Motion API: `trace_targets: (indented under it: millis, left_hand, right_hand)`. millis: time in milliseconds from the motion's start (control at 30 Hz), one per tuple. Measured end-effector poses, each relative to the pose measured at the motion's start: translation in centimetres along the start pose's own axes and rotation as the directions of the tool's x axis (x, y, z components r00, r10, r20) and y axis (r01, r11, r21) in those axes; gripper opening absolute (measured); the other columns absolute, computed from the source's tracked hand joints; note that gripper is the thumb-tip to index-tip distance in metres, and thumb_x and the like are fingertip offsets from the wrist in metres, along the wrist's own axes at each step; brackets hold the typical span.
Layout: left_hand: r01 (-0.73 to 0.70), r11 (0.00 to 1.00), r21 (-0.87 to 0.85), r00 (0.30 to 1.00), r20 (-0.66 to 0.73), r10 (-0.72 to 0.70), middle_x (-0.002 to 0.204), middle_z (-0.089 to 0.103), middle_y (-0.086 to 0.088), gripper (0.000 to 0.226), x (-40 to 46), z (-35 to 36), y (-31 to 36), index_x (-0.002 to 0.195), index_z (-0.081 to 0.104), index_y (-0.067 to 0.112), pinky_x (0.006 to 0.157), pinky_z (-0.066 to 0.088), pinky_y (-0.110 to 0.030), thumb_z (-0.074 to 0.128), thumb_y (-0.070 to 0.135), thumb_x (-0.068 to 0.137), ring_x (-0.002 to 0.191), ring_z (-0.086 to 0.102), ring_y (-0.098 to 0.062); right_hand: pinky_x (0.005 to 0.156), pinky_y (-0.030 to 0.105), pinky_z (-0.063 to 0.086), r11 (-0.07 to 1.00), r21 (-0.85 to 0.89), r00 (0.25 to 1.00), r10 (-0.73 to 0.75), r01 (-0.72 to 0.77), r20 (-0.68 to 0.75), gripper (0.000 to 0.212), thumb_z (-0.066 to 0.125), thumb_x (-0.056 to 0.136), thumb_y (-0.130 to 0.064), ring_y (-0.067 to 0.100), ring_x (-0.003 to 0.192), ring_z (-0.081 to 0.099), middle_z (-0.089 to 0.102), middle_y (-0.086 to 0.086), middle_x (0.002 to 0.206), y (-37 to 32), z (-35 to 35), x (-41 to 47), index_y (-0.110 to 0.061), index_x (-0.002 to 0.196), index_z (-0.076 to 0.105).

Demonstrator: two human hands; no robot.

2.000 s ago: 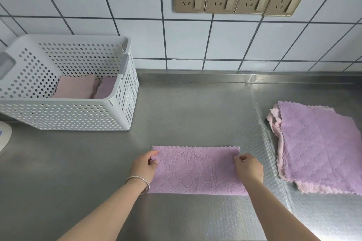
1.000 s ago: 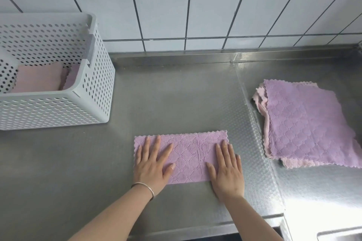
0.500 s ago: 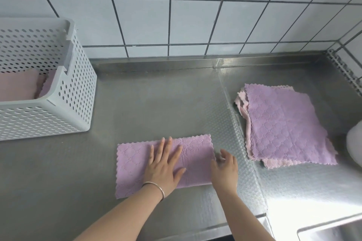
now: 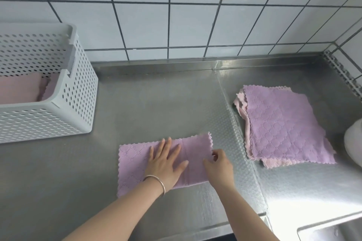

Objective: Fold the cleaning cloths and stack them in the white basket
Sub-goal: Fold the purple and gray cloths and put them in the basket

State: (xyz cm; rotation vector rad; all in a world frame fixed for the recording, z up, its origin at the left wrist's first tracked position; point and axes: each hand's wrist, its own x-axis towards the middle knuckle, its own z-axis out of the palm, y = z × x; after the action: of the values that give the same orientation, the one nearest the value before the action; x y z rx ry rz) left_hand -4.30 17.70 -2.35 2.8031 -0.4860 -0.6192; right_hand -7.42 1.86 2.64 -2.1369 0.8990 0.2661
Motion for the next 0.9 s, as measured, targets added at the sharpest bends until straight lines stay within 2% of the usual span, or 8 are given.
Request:
trace_targets:
  millis: [100, 167, 233, 267, 467, 633, 733, 900]
  left_hand:
    - [0.057, 0.889, -0.455, 0.997, -0.015, -0.071, 0.153, 0.022, 0.008, 0.061, -0.9, -3.0, 1.4, 0.142, 0.034, 0.026, 0.116, 0.011, -0.033, 0.024, 0.059, 0.092, 0.142, 0.015, -0.013]
    - [0.088, 0.645, -0.759, 0.977, -0.060, -0.204, 0.119, 0.063, 0.006, 0.031, -1.7, -5.3, 2.0, 0.111, 0.065, 0.026, 0.090, 0.040, -0.023, 0.047, 0.044, 0.092, 0.115, 0.054, -0.011]
    - [0.190, 0.360, -0.914, 0.957, 0.090, -0.277, 0.076, 0.070, 0.005, 0.028, -2.2, -6.8, 1.9, 0.076, 0.069, 0.022, 0.064, 0.047, -0.021, 0.054, 0.042, 0.089, 0.075, 0.065, -0.006]
    - [0.228, 0.319, -0.920, 0.946, 0.131, -0.297, 0.064, 0.066, 0.004, 0.033, -2.2, -7.1, 1.4, 0.066, 0.065, 0.019, 0.062, 0.050, -0.022, 0.055, 0.040, 0.089, 0.064, 0.063, -0.008]
    - [0.307, 0.504, -0.807, 0.896, 0.066, -0.440, 0.054, 0.043, -0.002, 0.042, -2.4, -6.7, -4.2, 0.054, 0.045, 0.015, 0.059, 0.033, -0.030, 0.050, 0.025, 0.094, 0.062, 0.042, -0.021]
    - [0.314, 0.447, -0.838, 0.850, 0.039, -0.525, 0.062, 0.043, -0.002, 0.035, -3.3, -6.2, -7.7, 0.064, 0.047, 0.010, 0.059, 0.030, -0.030, 0.050, 0.027, 0.094, 0.062, 0.038, -0.020]
    - [0.324, 0.381, -0.866, 0.836, 0.074, -0.544, 0.073, 0.053, -0.003, 0.027, -3.8, -5.2, -8.8, 0.077, 0.056, 0.007, 0.067, 0.033, -0.027, 0.051, 0.027, 0.094, 0.073, 0.044, -0.018]
    - [0.361, 0.322, -0.875, 0.824, 0.138, -0.549, 0.072, 0.044, -0.005, 0.025, -4.3, -3.2, -10.1, 0.076, 0.051, 0.012, 0.053, 0.028, -0.026, 0.050, 0.030, 0.094, 0.066, 0.037, -0.017]
  right_hand:
    - [0.066, 0.032, 0.046, 0.976, -0.046, 0.976, -0.214, 0.212, -0.045, 0.017, 0.052, 0.085, -0.013, 0.018, 0.078, 0.056, 0.058, -0.005, 0.084, -1.5, 0.6, -2.1, -0.019, 0.101, 0.052]
    - [0.064, 0.032, 0.044, 0.934, -0.117, 0.936, -0.346, 0.337, -0.061, 0.016, 0.055, 0.086, -0.018, 0.021, 0.080, 0.059, 0.061, -0.003, 0.090, -2.5, 1.7, -3.4, -0.018, 0.102, 0.055]
    - [0.054, 0.028, 0.041, 0.851, -0.195, 0.855, -0.510, 0.487, -0.092, 0.018, 0.059, 0.078, -0.014, 0.022, 0.074, 0.062, 0.063, -0.003, 0.085, -3.2, 3.1, -4.5, -0.017, 0.095, 0.061]
    - [0.047, 0.025, 0.038, 0.789, -0.242, 0.799, -0.596, 0.564, -0.082, 0.020, 0.060, 0.068, -0.013, 0.020, 0.066, 0.061, 0.062, -0.004, 0.078, -3.6, 4.0, -5.0, -0.017, 0.087, 0.063]
    - [0.059, 0.020, 0.034, 0.484, -0.315, 0.506, -0.863, 0.817, -0.013, 0.035, 0.049, 0.057, -0.013, 0.014, 0.074, 0.042, 0.054, -0.005, 0.081, -3.7, 7.8, -6.8, -0.022, 0.090, 0.051]
    - [0.087, 0.027, 0.052, 0.520, -0.409, 0.623, -0.763, 0.750, 0.172, 0.066, 0.051, 0.060, -0.023, 0.018, 0.120, 0.053, 0.055, 0.002, 0.132, -1.1, 9.4, -6.1, -0.016, 0.126, 0.046]
    - [0.106, 0.034, 0.034, 0.509, -0.481, 0.666, -0.706, 0.714, 0.240, 0.071, 0.031, 0.064, -0.017, 0.018, 0.131, 0.035, 0.047, 0.003, 0.141, 0.1, 10.4, -5.4, -0.014, 0.135, 0.040]
    - [0.110, 0.032, 0.009, 0.469, -0.504, 0.652, -0.702, 0.725, 0.286, 0.071, 0.026, 0.067, -0.009, 0.018, 0.143, 0.012, 0.041, 0.002, 0.145, 0.7, 11.4, -4.7, -0.014, 0.137, 0.038]
